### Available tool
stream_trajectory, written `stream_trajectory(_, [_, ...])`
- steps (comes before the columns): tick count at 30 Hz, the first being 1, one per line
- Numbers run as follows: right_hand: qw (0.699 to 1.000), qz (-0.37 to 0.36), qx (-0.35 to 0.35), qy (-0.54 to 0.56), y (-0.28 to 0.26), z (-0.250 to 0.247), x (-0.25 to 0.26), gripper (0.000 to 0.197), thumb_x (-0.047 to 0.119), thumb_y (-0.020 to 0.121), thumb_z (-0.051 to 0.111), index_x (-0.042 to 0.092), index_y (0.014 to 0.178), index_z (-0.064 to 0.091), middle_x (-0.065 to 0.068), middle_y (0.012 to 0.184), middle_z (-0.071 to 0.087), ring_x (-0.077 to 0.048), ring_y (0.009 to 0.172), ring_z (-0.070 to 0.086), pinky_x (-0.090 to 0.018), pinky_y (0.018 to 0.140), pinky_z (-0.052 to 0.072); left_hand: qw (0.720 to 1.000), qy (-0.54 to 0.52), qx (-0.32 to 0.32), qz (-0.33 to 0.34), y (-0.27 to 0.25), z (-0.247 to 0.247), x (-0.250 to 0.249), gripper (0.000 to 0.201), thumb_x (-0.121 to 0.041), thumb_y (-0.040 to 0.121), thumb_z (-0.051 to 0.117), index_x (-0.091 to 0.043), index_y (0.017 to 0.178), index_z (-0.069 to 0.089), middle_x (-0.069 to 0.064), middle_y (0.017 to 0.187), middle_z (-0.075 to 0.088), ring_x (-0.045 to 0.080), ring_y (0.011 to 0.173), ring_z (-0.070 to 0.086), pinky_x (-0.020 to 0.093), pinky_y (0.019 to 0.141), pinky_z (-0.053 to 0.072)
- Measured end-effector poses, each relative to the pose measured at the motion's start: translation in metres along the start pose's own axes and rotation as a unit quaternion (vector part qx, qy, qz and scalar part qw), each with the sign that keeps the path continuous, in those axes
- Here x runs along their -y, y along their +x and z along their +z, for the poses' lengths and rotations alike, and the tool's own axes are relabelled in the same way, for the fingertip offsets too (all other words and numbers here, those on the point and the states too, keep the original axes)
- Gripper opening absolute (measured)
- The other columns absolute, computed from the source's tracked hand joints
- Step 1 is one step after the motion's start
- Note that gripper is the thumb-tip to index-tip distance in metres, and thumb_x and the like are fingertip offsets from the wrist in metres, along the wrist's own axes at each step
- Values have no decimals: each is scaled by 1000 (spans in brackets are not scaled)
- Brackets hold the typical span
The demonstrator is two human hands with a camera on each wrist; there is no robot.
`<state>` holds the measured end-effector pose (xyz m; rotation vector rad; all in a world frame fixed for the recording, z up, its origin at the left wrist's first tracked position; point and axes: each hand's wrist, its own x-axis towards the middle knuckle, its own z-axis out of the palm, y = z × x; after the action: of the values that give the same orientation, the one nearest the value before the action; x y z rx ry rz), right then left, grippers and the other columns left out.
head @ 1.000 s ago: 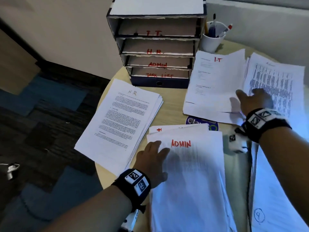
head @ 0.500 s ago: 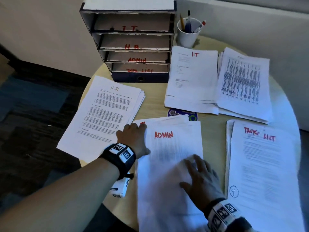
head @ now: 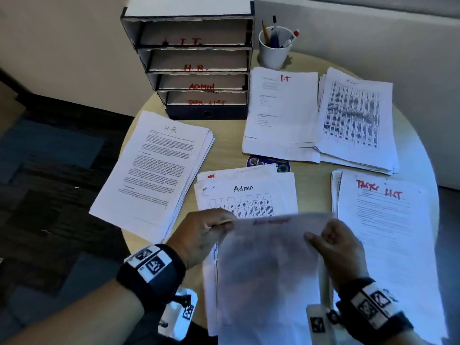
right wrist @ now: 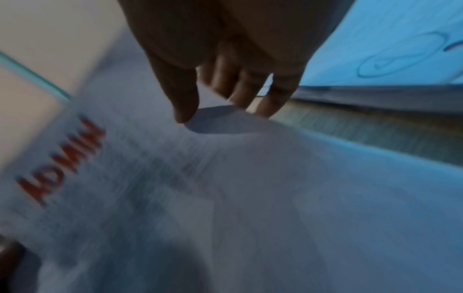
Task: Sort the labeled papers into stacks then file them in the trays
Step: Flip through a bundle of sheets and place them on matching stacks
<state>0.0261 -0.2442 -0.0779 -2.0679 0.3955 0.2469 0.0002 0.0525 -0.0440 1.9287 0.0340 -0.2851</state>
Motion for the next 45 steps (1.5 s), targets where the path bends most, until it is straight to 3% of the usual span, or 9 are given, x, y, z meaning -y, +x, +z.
stream_trajectory(6, [998, -26, 42, 31, -3, -8, 9, 28, 11, 79, 78, 12, 58, 60, 11, 47, 50, -2, 46, 42, -14, 45, 34, 978, -88, -119, -146, 28, -10, -2, 22, -3, 78, 80, -14, 65, 65, -2, 62, 60, 12, 61, 53, 21, 63, 46])
stream_trajectory(10, [997, -24, 50, 57, 2, -8, 13, 22, 5, 84, 72, 10, 63, 67, 7, 50, 60, -2, 45, 50, -14, 46, 41, 964, -171, -119, -164, 36, -6, -4, 9, -1, 85, 73, -10, 88, 71, 4, 80, 74, 14, 70, 61, 23, 65, 51])
stream_trajectory(13, [997, -19, 59, 46, 7, -9, 11, 18, 7, 86, 70, 9, 68, 69, -13, 63, 67, -22, 53, 57, -33, 52, 51, 952, -221, -97, -188, 32, -3, 4, 12, 4, 90, 63, -3, 98, 70, 19, 90, 74, 23, 76, 63, 32, 73, 51])
stream_trajectory(17, [998, -32, 62, -8, 14, -11, 8, 33, 4, 89, 63, 20, 60, 63, 5, 49, 51, -6, 46, 43, -21, 48, 38, 944, -232, -122, -201, 29, 3, 5, 14, 8, 88, 65, -5, 82, 66, -2, 58, 67, 10, 51, 54, 18, 51, 44])
stream_trajectory(22, [1000, -19, 12, -3, 17, -12, 5, 33, 5, 93, 57, 30, 78, 72, 7, 62, 67, -8, 56, 58, -33, 65, 52, 936, -225, -154, -222, 35, 5, 11, 11, 0, 85, 72, -7, 80, 66, -8, 52, 59, 4, 44, 49, 20, 48, 43])
stream_trajectory(27, [971, 55, 44, 229, 12, -14, 13, 25, -3, 92, 57, 15, 107, 67, -12, 93, 75, -18, 75, 71, -31, 65, 59, 921, -248, -192, -231, 35, 6, 22, 23, -1, 89, 68, -12, 70, 63, -3, 52, 47, 15, 46, 36, 18, 45, 36])
stream_trajectory(35, [994, -43, -48, -85, 25, -6, 21, 12, 25, 83, 73, 24, 71, 69, 3, 62, 65, -21, 67, 62, -25, 61, 42, 915, -229, -215, -252, 33, 4, 37, 26, -10, 96, 62, -15, 70, 65, -1, 50, 41, 17, 47, 32, 19, 48, 33])
stream_trajectory(39, [995, -41, 64, 60, 20, -35, 11, 21, -8, 77, 72, 13, 74, 74, -15, 71, 71, -21, 62, 66, -23, 62, 54, 903, -234, -249, -259, 33, -3, 45, 18, -4, 93, 63, -11, 76, 66, -2, 60, 62, 18, 58, 52, 25, 60, 43])
stream_trajectory(45, [982, -45, 124, 138, 10, -32, 3, 17, -21, 69, 69, -5, 71, 64, 14, 101, 75, -2, 90, 70, -13, 72, 54, 923, -284, -151, -210, 16, 7, 23, 36, 6, 93, 58, -18, 66, 61, -9, 48, 49, 5, 39, 40, 17, 40, 33])
